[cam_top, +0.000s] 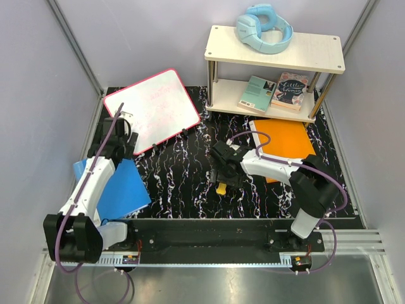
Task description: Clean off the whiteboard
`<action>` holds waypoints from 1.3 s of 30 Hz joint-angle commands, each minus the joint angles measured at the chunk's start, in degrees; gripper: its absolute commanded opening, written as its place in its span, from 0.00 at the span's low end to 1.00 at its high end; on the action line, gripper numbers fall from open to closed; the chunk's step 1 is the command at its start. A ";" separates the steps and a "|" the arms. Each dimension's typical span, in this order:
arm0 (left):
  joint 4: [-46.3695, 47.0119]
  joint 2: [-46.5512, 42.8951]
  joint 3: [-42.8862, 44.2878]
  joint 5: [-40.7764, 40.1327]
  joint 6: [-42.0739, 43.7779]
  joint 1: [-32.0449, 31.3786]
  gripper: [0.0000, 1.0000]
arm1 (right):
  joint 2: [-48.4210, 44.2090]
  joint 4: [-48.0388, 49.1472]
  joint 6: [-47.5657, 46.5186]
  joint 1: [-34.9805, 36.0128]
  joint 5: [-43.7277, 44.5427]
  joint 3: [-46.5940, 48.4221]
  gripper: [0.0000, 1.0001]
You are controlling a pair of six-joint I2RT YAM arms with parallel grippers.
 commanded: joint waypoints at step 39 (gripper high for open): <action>-1.40 -5.59 2.73 10.34 -0.99 2.85 0.99 | 11.06 -4.82 -2.84 -0.79 1.06 10.10 0.44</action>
